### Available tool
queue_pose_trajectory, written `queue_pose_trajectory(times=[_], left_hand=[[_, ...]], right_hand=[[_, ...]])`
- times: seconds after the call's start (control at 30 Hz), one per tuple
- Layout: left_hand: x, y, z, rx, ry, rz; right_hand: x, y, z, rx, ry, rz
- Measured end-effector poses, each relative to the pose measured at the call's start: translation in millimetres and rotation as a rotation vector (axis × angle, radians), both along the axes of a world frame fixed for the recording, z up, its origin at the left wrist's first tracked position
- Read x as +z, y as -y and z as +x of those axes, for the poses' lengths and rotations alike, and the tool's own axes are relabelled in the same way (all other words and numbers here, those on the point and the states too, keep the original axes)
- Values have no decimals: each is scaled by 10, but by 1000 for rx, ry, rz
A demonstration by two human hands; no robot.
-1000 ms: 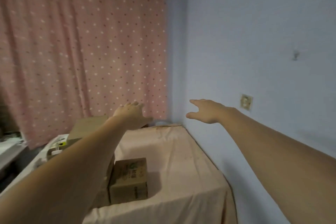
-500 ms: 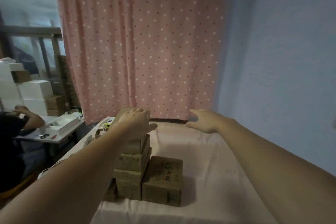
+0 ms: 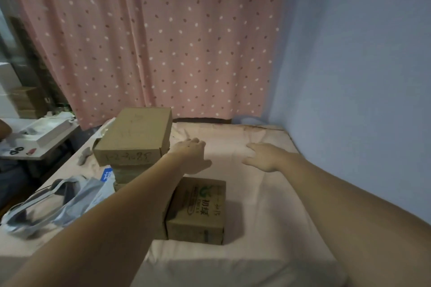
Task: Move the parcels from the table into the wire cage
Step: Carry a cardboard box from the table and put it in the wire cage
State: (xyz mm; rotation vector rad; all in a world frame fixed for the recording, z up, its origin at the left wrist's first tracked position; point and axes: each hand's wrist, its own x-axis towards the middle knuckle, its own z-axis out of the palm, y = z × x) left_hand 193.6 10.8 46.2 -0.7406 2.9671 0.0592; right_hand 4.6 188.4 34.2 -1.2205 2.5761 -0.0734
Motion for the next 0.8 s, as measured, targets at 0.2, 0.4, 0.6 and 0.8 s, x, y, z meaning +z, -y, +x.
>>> queue_pose_trajectory(times=[0.2,0.4,0.6,0.8], left_hand=[[-1129,72,-292,109,97,227],[-2045,160,-287,281,181,312],[-2564,143,-232,308,205,311],[-2756,205,-320,421,149,314]], right_hand=[[-1002,210,-209,-12,270,53],[-2063,397,-107,-121,515,91],[-2710,528,44,-242,699,156],[-3454,571,-245,-212,873,-25]])
